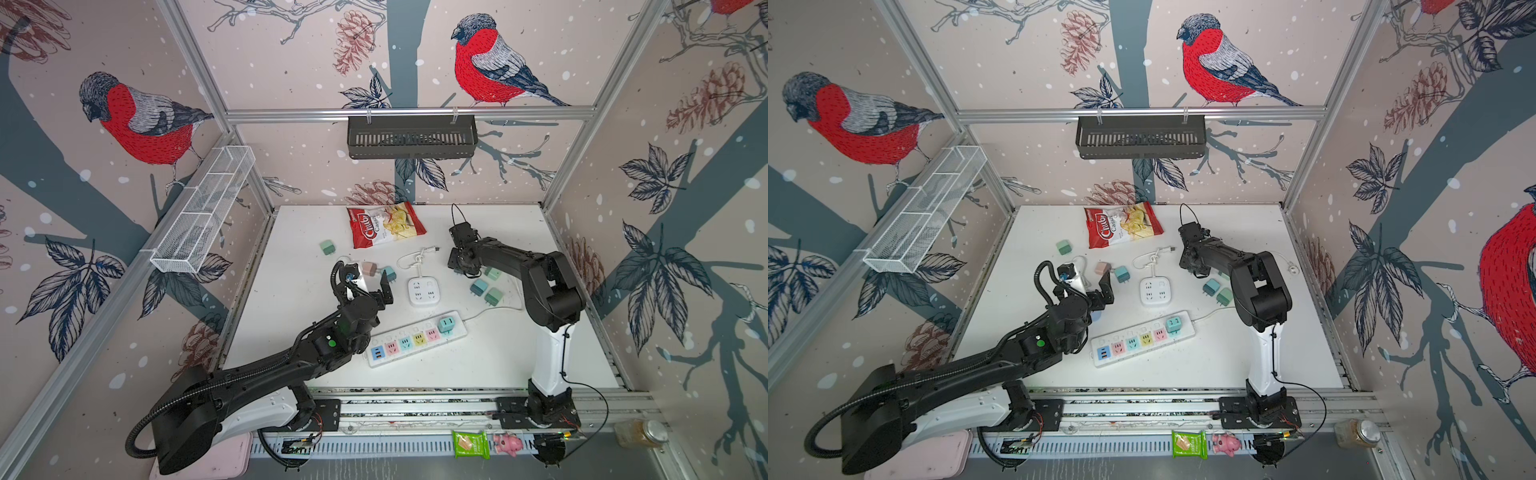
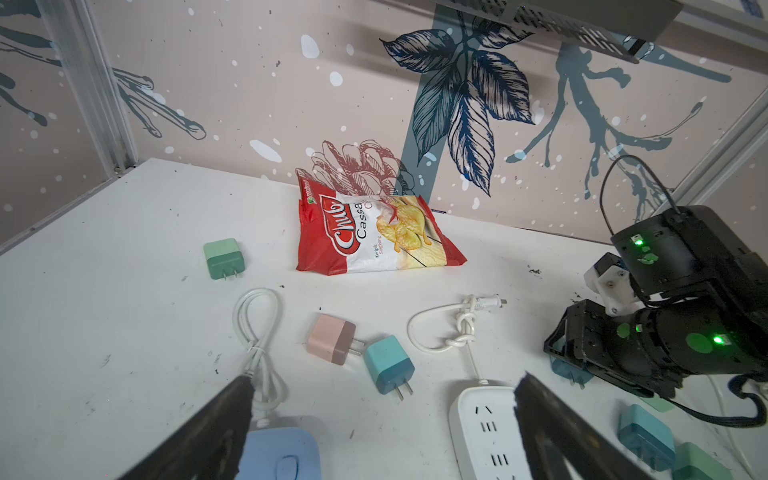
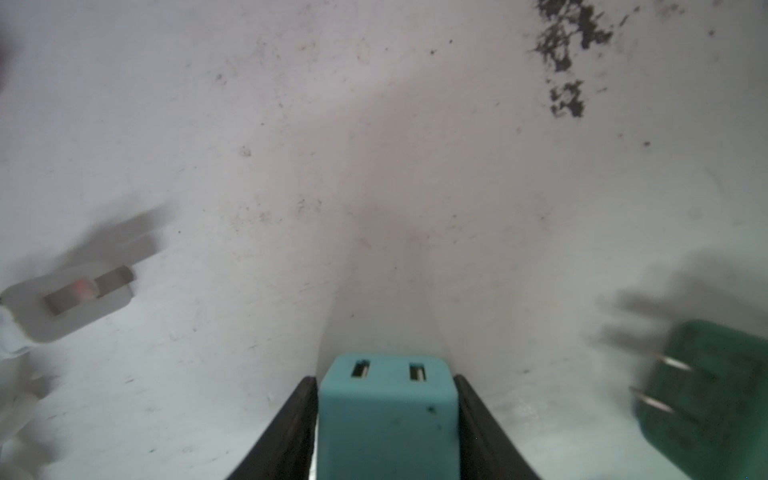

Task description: Insert the plug

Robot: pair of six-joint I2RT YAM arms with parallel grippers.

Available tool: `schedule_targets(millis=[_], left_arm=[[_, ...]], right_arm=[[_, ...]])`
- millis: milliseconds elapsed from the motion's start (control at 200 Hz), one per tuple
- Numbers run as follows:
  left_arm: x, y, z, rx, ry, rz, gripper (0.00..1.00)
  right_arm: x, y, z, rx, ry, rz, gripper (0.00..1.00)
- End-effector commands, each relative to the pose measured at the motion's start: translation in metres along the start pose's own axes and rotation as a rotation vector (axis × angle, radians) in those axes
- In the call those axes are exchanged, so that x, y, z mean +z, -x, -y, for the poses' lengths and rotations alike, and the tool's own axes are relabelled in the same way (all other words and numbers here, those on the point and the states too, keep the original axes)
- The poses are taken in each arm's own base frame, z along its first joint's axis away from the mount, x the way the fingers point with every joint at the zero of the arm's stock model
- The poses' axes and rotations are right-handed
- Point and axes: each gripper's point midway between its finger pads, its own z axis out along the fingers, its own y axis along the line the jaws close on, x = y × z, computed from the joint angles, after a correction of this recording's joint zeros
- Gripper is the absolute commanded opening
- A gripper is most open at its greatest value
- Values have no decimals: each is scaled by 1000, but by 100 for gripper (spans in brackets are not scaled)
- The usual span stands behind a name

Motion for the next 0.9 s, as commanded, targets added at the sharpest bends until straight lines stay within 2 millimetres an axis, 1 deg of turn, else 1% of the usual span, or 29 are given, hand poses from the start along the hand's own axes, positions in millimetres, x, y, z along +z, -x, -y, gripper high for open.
schedule_targets(millis=[0, 55, 150, 260, 340, 481, 576, 651, 761, 816, 896], left_arm=[[3, 2, -7, -4, 75, -16, 98], [6, 1, -1, 9, 67, -33, 98], [13, -10, 10, 47, 53, -81, 98], [21, -17, 18, 64, 74, -132, 97], [26, -24, 31, 77, 62, -186, 98], [24, -22, 41, 102, 100, -195, 98], [18, -14, 47, 132, 109, -160, 97], [9, -4, 44, 128, 138, -118, 98], [4, 1, 52, 96, 61, -99, 97], [2, 2, 54, 80, 38, -102, 98], [3, -1, 52, 111, 44, -97, 98]], right_arm=[[2, -12, 5, -12, -27, -48, 46], [0, -12, 4, -13, -20, -46, 43], [-7, -11, 1, -11, -5, -34, 41], [-19, -7, -2, -9, 18, -6, 39], [-30, -3, -2, 0, 39, 19, 36], [-51, 5, -6, 2, 85, 84, 32], [-68, 11, -10, 5, 134, 137, 31], [-83, 15, -13, 8, 181, 182, 28], [-107, 19, -17, 4, 247, 259, 22], [-125, 22, -23, -11, 300, 317, 21], [-154, 23, -31, -44, 379, 408, 21]])
